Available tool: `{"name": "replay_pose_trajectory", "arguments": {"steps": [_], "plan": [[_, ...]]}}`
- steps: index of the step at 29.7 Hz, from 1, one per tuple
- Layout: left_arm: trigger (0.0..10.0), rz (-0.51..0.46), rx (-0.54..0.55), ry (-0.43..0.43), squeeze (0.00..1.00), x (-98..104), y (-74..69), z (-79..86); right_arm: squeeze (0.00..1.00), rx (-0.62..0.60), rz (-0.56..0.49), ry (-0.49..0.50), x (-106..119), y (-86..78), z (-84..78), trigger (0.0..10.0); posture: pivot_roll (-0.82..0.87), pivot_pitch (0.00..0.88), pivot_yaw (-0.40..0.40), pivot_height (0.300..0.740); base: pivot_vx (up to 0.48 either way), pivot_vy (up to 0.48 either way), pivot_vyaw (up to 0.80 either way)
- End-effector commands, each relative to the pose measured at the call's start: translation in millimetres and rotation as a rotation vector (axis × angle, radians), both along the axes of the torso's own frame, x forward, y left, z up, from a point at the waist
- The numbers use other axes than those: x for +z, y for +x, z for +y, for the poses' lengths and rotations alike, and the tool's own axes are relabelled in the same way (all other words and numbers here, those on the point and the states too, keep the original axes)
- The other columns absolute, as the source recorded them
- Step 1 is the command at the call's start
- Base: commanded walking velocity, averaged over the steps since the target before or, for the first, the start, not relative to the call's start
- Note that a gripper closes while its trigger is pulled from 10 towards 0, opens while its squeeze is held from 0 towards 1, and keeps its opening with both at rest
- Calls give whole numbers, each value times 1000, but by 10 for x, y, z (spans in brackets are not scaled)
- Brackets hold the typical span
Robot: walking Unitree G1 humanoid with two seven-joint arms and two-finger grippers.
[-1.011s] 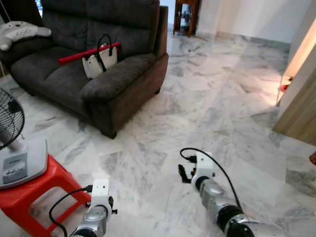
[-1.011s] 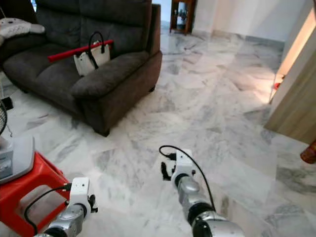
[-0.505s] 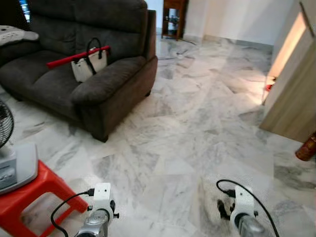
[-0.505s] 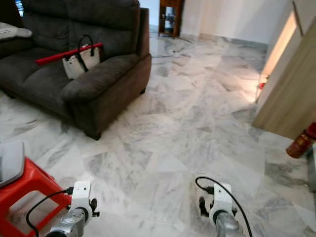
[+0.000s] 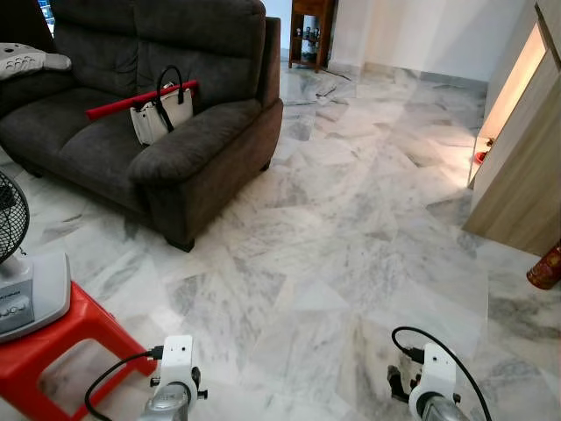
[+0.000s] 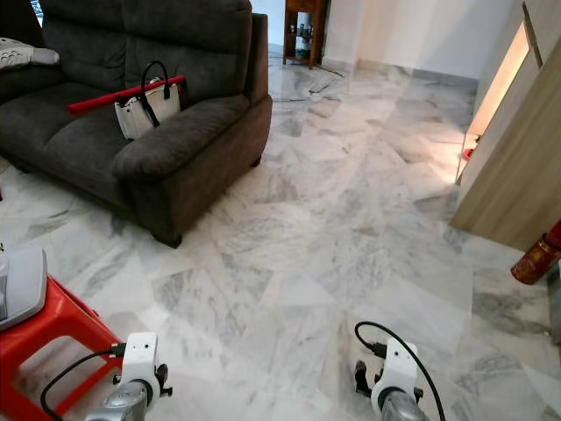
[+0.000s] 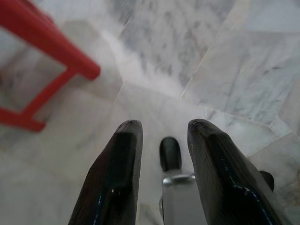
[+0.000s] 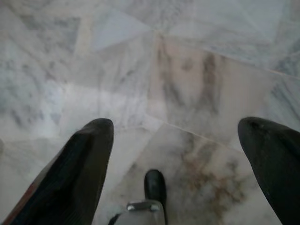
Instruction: Picking trash to rubbish bin
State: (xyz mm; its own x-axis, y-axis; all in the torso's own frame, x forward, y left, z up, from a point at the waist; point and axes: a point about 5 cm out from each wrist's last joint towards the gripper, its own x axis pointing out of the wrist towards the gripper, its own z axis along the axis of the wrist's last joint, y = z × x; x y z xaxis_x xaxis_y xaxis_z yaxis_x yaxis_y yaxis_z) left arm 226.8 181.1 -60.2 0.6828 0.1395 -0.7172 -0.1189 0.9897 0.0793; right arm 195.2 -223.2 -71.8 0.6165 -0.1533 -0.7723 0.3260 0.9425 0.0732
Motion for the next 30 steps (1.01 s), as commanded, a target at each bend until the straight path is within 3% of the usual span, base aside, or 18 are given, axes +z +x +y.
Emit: {"name": "replay_pose_trajectory", "arguments": {"steps": [1,22,30], "plan": [[10000,29,15,16,0,-41,-73,59,0,-23,-14,18,-3,2,29,10000,-85,0,-28,740,0,0,800],[10000,57,-30,19,0,-97,-157,3,0,-113,1,39,-65,-165,-53,10000,-78,6,-19,740,0,0,800],[10000,65,-37,17,0,-108,-174,-8,0,-107,-1,42,-65,-159,-39,10000,-80,4,-18,740,0,0,800]]}}
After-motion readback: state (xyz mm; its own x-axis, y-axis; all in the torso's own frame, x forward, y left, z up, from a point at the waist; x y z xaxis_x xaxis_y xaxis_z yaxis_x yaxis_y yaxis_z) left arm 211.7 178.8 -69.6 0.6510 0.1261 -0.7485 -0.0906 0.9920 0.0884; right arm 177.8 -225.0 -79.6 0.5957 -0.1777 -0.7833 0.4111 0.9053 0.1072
